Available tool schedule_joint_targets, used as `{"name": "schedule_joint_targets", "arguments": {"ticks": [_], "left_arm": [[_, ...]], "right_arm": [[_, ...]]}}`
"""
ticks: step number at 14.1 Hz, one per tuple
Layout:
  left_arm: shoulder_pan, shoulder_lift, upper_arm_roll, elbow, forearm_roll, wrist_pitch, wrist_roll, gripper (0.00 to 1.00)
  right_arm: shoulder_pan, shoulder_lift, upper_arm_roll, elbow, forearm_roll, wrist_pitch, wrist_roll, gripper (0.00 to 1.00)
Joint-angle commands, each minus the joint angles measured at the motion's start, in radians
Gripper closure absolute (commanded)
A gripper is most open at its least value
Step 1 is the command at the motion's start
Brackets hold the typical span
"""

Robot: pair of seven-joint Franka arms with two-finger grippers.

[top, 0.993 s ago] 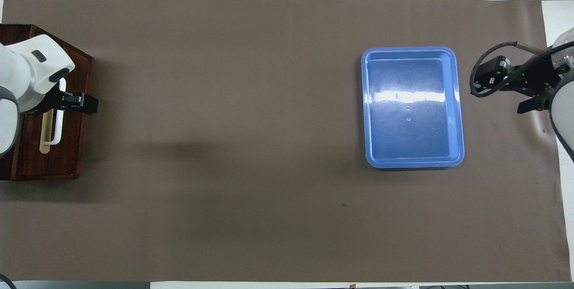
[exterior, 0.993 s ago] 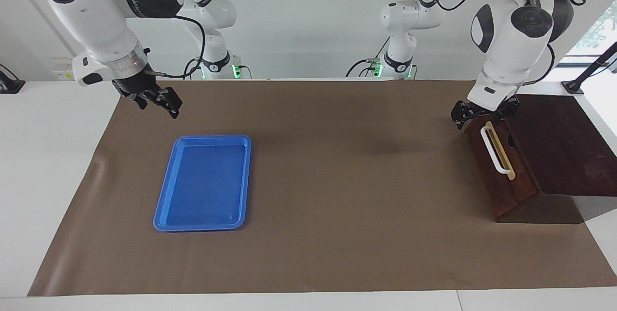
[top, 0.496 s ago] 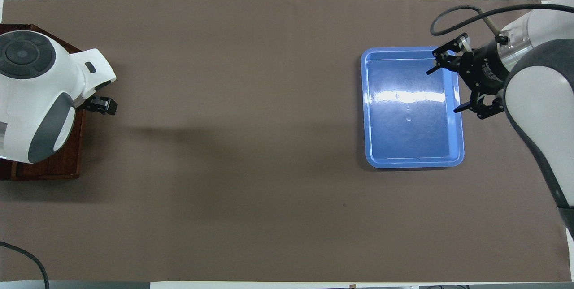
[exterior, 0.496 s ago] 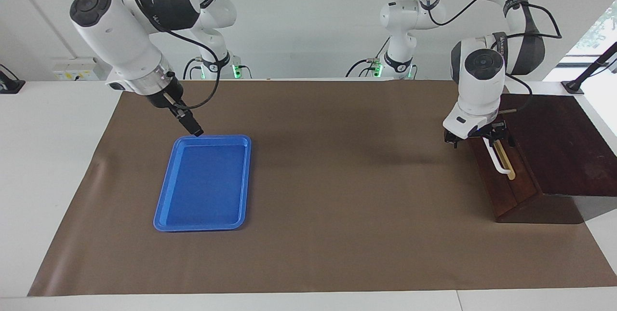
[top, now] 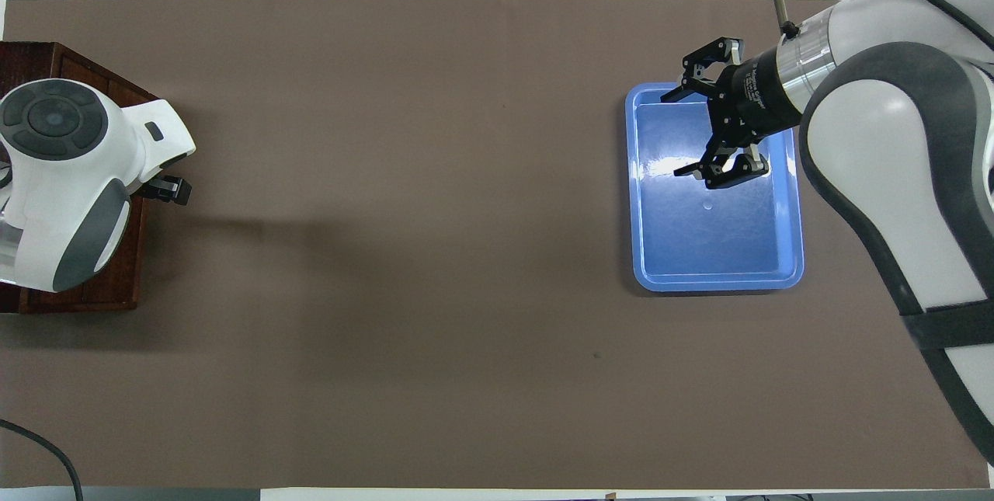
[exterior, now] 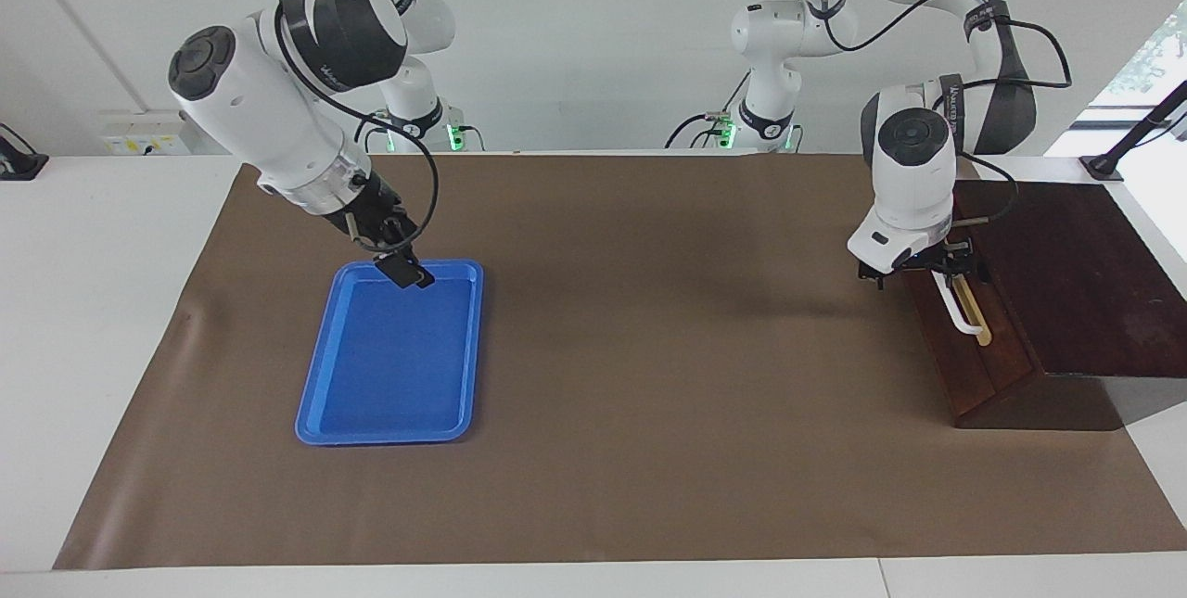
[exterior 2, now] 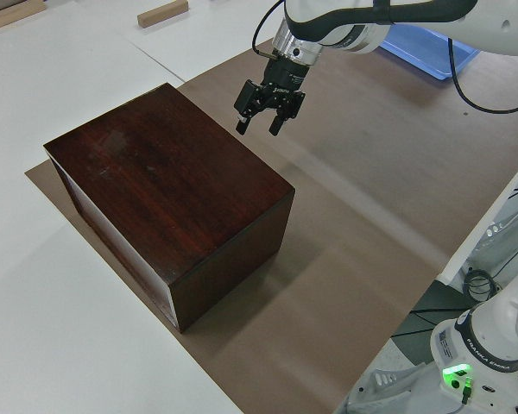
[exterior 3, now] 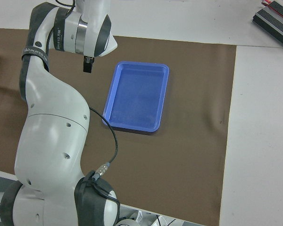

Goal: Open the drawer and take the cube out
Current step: 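Pull the drawer open with the left gripper while the right gripper moves inward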

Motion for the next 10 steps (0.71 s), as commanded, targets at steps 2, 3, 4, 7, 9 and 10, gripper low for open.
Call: {"name": "schedule_joint_targets", "arguments": {"ticks": [2, 3, 4, 7, 9, 10], "left_arm": [[0.004, -0.009, 0.026, -0.07, 0.024, 0.089, -0.064, 0.0], [0.002, -0.006, 0.026, -0.078, 0.024, 0.099, -0.084, 0.0], [-0.002, 0.0, 0.024, -0.082, 0.024, 0.111, -0.113, 0.0], [-0.048, 0.035, 0.02, -0.076, 0.024, 0.129, -0.295, 0.0], [-0.081, 0.049, 0.014, -0.058, 0.015, 0.125, -0.357, 0.0], [-0.09, 0.052, 0.004, -0.049, 0.007, 0.114, -0.377, 0.0]], "right_arm": [[-0.002, 0.018, 0.004, -0.014, 0.08, 0.043, 0.113, 0.07], [-0.001, 0.016, 0.004, -0.036, 0.106, 0.071, 0.159, 0.07], [0.001, 0.016, 0.004, -0.052, 0.111, 0.088, 0.166, 0.07], [0.022, 0.018, 0.004, -0.066, 0.111, 0.104, 0.119, 0.06], [0.036, 0.042, 0.004, -0.059, 0.116, 0.099, 0.063, 0.06], [0.038, 0.047, 0.006, -0.054, 0.129, 0.093, 0.015, 0.06]]}}
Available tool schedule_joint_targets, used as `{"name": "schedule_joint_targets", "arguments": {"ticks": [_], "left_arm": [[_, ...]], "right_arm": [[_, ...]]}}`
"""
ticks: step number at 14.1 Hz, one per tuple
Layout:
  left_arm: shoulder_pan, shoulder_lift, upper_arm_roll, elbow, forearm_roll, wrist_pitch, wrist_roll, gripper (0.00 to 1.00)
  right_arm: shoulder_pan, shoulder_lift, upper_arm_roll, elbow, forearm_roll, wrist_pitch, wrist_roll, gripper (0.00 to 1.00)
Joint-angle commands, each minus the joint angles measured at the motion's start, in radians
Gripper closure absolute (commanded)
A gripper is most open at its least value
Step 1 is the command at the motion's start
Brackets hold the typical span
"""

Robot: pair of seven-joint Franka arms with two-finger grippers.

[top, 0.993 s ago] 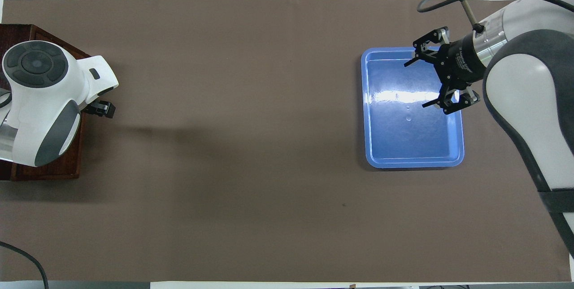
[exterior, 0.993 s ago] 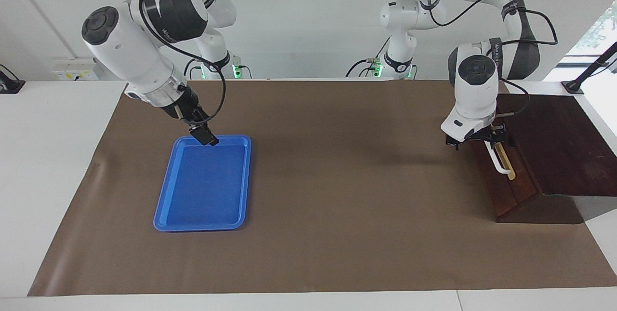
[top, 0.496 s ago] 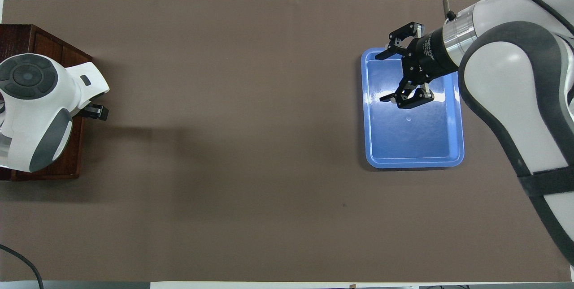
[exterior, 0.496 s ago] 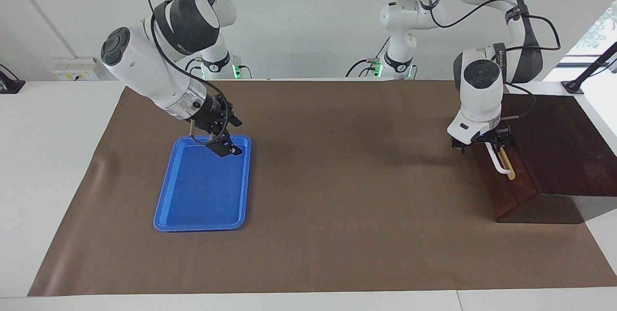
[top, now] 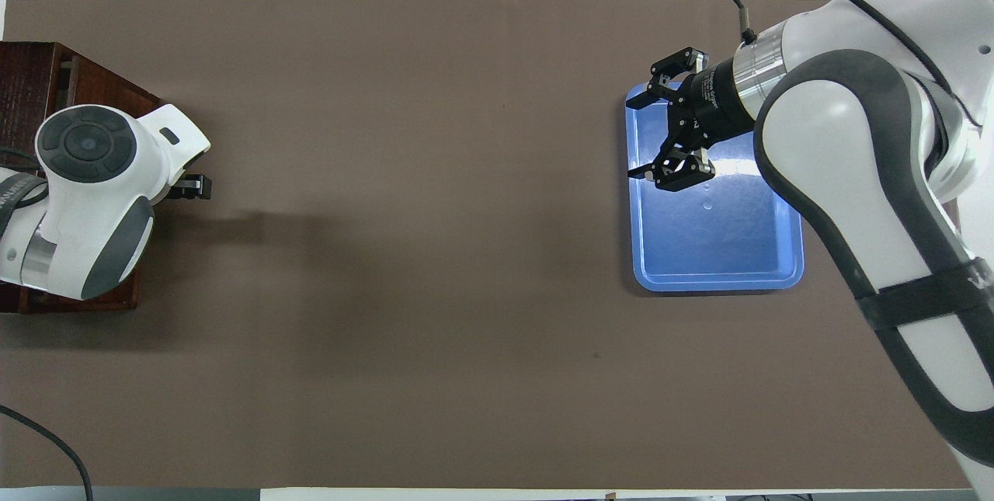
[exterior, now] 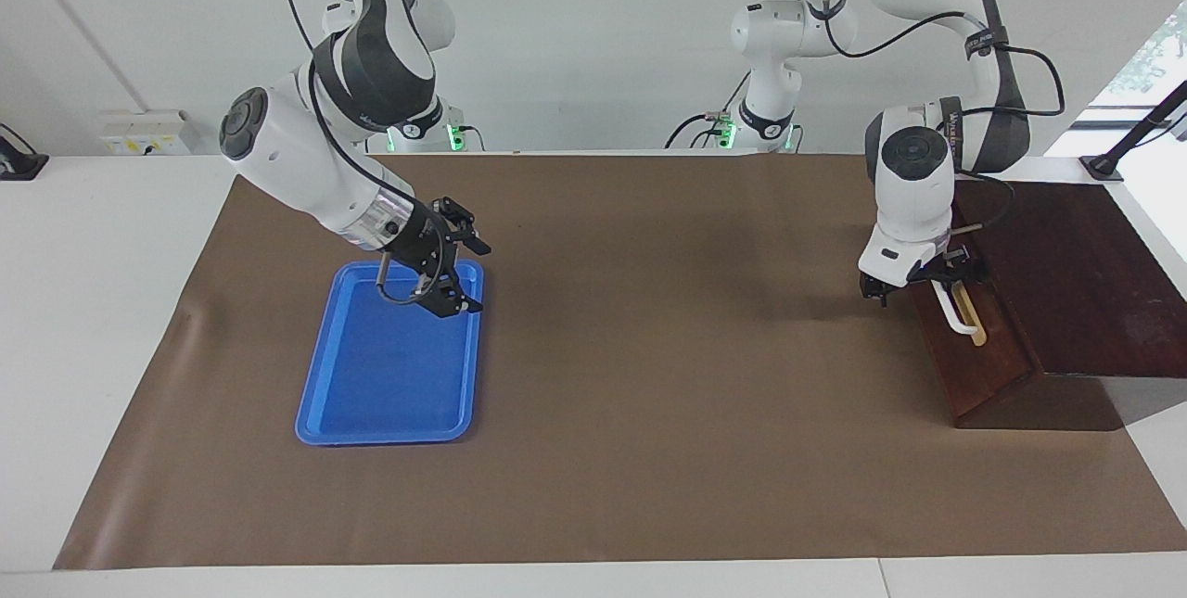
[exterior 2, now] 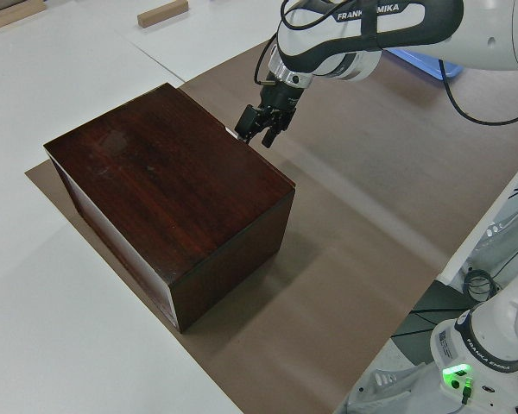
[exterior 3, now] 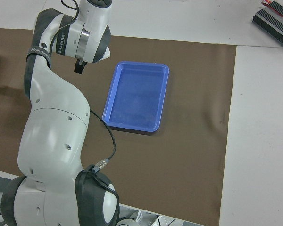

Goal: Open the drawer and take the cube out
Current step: 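Pull the drawer open with the left gripper while the right gripper moves inward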

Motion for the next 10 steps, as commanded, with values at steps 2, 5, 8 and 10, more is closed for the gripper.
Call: {"name": "schedule_joint_targets", "arguments": {"ticks": [2, 5, 8, 10], "left_arm": [[-0.043, 0.032, -0.046, 0.027, -0.038, -0.012, -0.104, 0.0], [-0.043, 0.05, -0.109, 0.085, -0.088, -0.077, -0.171, 0.0], [-0.043, 0.063, -0.172, 0.127, -0.136, -0.13, -0.254, 0.0], [-0.045, 0.063, -0.197, 0.127, -0.15, -0.126, -0.327, 0.0]], "right_arm": [[0.028, 0.046, 0.003, 0.015, 0.076, 0.012, -0.147, 0.06], [0.06, 0.121, 0.003, 0.101, 0.062, 0.005, -0.148, 0.06], [0.078, 0.172, 0.003, 0.159, 0.067, 0.008, -0.148, 0.06], [0.088, 0.195, 0.003, 0.205, 0.07, 0.006, -0.146, 0.07]]}}
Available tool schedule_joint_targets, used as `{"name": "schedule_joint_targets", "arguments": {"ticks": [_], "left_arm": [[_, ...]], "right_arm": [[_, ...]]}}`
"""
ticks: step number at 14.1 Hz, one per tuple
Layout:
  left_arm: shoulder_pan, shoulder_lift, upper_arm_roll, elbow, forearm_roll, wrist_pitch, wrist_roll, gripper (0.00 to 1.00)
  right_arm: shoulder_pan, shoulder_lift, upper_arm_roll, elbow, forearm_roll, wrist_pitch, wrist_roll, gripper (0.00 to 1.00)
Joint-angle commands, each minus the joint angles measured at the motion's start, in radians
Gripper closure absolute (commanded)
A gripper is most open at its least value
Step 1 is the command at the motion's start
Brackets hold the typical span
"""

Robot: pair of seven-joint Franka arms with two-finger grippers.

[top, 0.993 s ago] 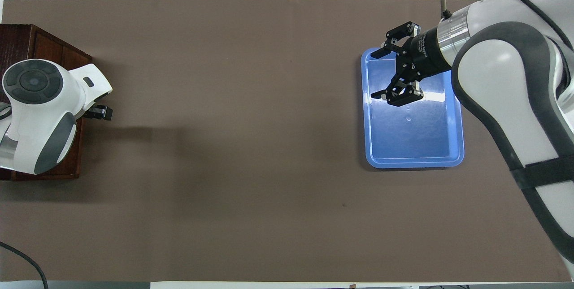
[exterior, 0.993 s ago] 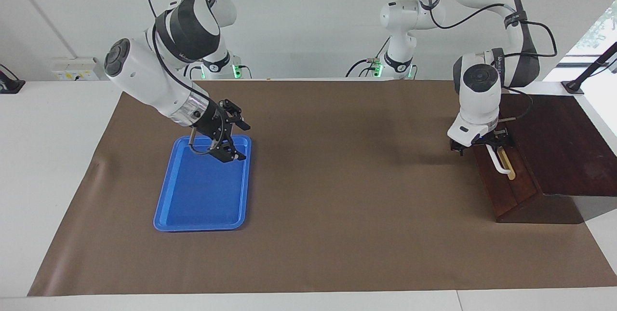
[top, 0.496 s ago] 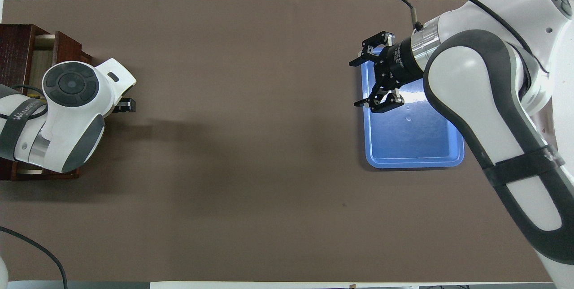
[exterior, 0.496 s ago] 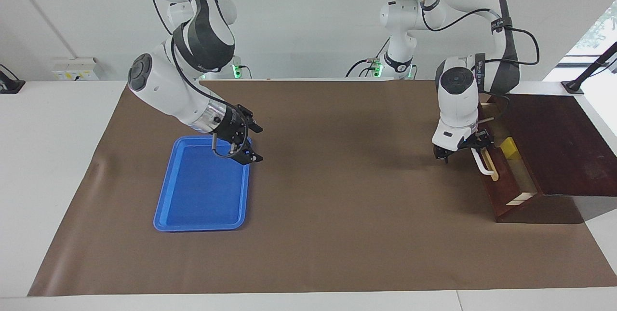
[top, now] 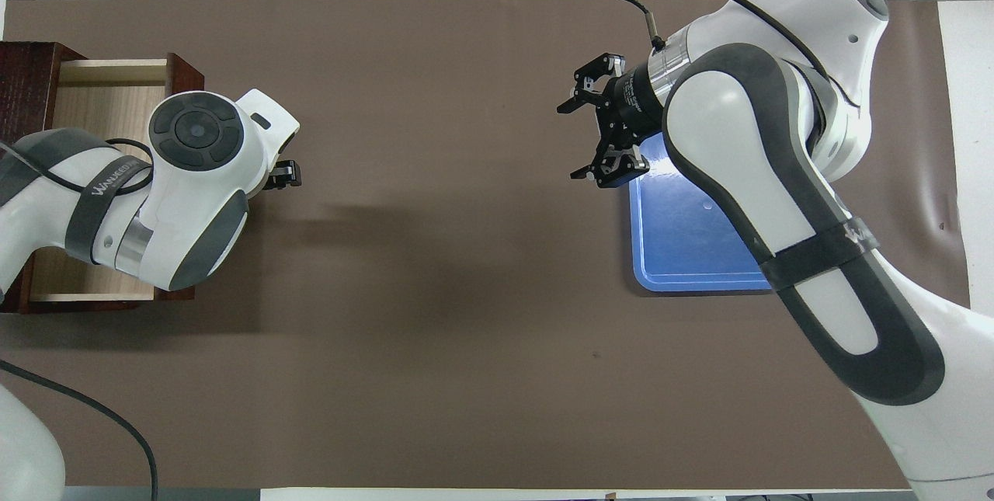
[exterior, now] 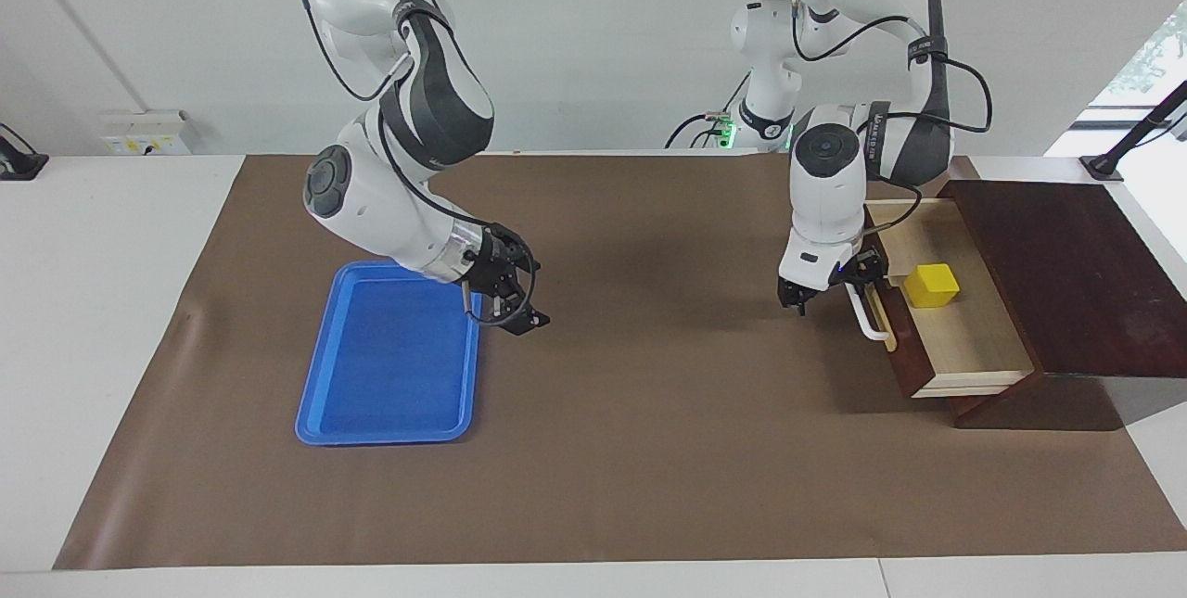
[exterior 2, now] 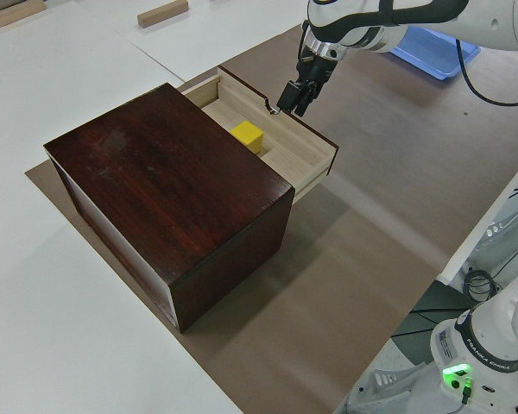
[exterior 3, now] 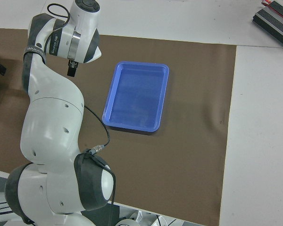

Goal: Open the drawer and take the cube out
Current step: 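Pull the drawer open with the left gripper while the right gripper moves inward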

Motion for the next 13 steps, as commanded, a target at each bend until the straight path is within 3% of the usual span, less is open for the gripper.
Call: {"name": "schedule_joint_targets", "arguments": {"ticks": [1, 6, 11, 13], "left_arm": [[-0.019, 0.019, -0.028, 0.029, -0.066, -0.023, -0.093, 0.0], [-0.019, 0.014, -0.042, 0.06, -0.095, -0.05, -0.104, 0.0], [-0.001, 0.019, -0.03, 0.268, -0.23, -0.239, -0.103, 0.0], [0.005, 0.016, 0.003, 0.348, -0.265, -0.317, -0.103, 0.0]], "right_arm": [[0.015, 0.051, 0.002, 0.087, 0.023, -0.004, -0.02, 0.07], [0.035, 0.068, 0.002, 0.092, 0.036, 0.035, -0.001, 0.08], [0.07, 0.081, 0.002, 0.104, 0.044, 0.075, 0.066, 0.09], [0.081, 0.126, 0.001, 0.183, 0.041, 0.061, 0.088, 0.09]]}}
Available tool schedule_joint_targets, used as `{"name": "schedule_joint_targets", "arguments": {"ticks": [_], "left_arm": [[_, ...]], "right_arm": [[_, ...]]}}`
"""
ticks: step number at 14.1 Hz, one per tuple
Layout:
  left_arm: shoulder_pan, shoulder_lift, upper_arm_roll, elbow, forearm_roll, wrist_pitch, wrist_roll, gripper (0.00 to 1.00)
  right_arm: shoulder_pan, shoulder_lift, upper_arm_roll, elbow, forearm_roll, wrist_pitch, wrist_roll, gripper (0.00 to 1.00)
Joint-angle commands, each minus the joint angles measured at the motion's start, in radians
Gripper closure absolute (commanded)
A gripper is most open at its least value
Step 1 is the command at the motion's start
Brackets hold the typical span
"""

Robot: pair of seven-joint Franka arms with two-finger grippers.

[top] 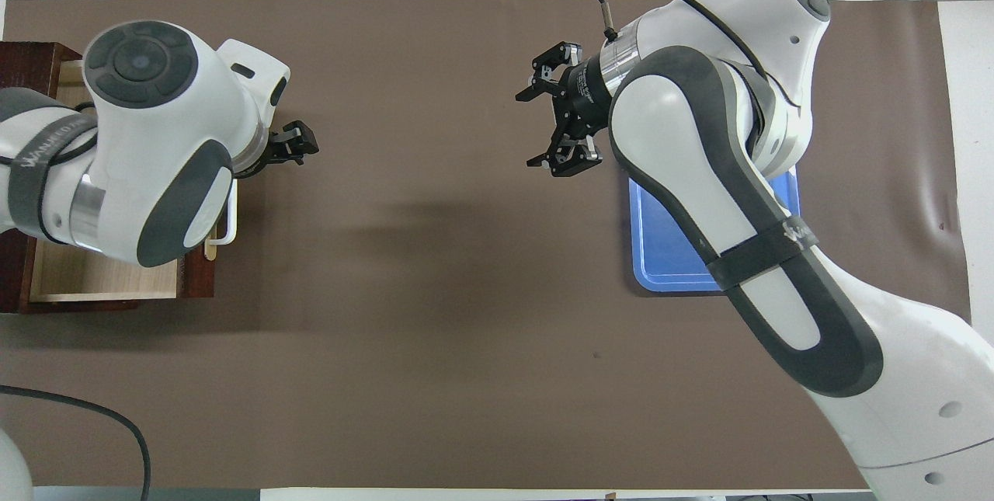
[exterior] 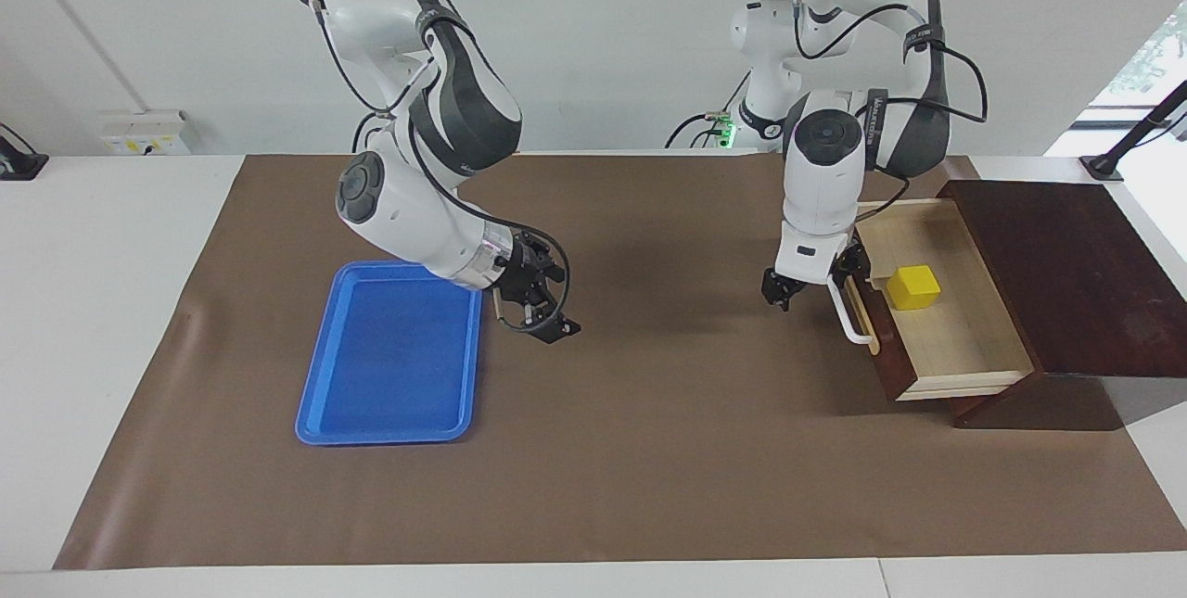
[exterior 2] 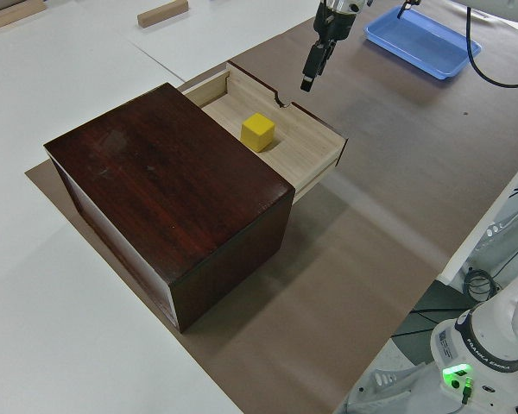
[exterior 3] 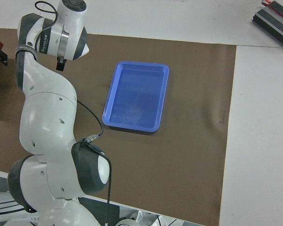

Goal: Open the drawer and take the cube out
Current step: 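Pull the drawer open with the left gripper while the right gripper moves inward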

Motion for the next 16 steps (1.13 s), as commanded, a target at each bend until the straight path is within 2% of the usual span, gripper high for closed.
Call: {"name": "schedule_joint_targets", "arguments": {"ticks": [1, 4, 5, 8, 11, 16], "left_arm": [[0.004, 0.01, 0.073, 0.128, -0.073, -0.118, -0.009, 0.0], [0.004, 0.007, 0.254, 0.186, -0.204, -0.137, -0.015, 0.0], [0.004, 0.004, 0.291, 0.186, -0.212, -0.143, -0.04, 0.0], [0.004, -0.023, 0.373, 0.134, -0.211, -0.125, -0.292, 0.0], [0.001, -0.052, 0.394, 0.024, -0.209, -0.01, -0.455, 0.0], [-0.006, -0.056, 0.394, -0.074, -0.208, 0.041, -0.716, 0.0]], "right_arm": [[0.013, 0.09, -0.001, 0.148, 0.005, -0.021, 0.039, 0.1], [0.022, 0.158, -0.009, 0.262, 0.003, -0.057, 0.043, 0.11], [0.022, 0.175, -0.011, 0.296, 0.002, -0.068, 0.053, 0.12], [0.022, 0.21, -0.024, 0.356, 0.003, -0.091, 0.062, 0.14], [0.052, 0.209, -0.041, 0.359, -0.006, -0.09, 0.063, 0.14], [0.082, 0.203, -0.043, 0.35, -0.011, -0.097, 0.082, 0.14]]}}
